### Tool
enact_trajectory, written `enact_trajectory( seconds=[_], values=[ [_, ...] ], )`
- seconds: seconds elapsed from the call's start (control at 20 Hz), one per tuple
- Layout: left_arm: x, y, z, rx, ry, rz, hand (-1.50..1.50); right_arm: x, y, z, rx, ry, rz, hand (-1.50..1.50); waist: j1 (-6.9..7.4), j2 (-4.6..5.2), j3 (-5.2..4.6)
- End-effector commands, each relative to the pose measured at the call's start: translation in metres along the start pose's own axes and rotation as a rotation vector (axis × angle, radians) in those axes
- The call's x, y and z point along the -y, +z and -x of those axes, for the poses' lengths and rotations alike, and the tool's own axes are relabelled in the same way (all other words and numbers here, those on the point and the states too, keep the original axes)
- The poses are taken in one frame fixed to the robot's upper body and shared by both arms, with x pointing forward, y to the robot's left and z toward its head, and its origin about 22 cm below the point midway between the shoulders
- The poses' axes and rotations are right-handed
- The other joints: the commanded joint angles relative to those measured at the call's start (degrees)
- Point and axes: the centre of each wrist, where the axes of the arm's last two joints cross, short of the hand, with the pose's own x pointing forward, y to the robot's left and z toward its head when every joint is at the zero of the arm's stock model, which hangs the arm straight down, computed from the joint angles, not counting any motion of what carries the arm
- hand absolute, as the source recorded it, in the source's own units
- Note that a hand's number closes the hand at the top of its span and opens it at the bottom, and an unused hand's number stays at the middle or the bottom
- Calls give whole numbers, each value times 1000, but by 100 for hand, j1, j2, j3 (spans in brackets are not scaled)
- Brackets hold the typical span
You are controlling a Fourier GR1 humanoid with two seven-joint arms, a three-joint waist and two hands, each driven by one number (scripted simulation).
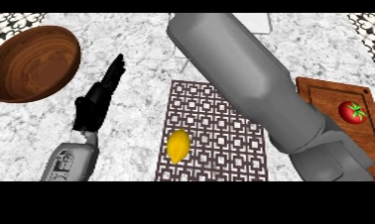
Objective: Pick the pear from the placemat and place it in the tiered shelf
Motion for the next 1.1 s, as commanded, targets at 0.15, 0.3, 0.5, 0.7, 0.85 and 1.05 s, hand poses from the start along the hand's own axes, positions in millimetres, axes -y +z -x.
enact_trajectory(
  seconds=[0.15, 0.3, 0.5, 0.7, 0.85, 1.05],
  values=[
    [6, 10, 5, 6, 5, 6, 0, -2, -14, 21, -191, -348, 89, 150, 44, 17, 11],
    [12, -3, 0, 3, -8, 23, 0, -18, -22, 42, -187, -365, 89, 150, -23, 28, 7],
    [16, -2, 2, -4, 5, -1, 0, -37, -11, 44, -185, -365, 84, 150, -18, 7, 4],
    [-6, 3, -8, 6, -4, 11, 0, -43, -18, 47, -190, -373, 94, 150, 24, 4, 4],
    [15, 3, -4, 5, 13, -4, 0, -60, -29, 82, -306, -106, 74, 150, -110, -36, 0],
    [12, 10, 4, -16, 2, -1, 0, -58, -33, 83, -380, -99, 105, -150, -75, -27, 3]
  ],
)
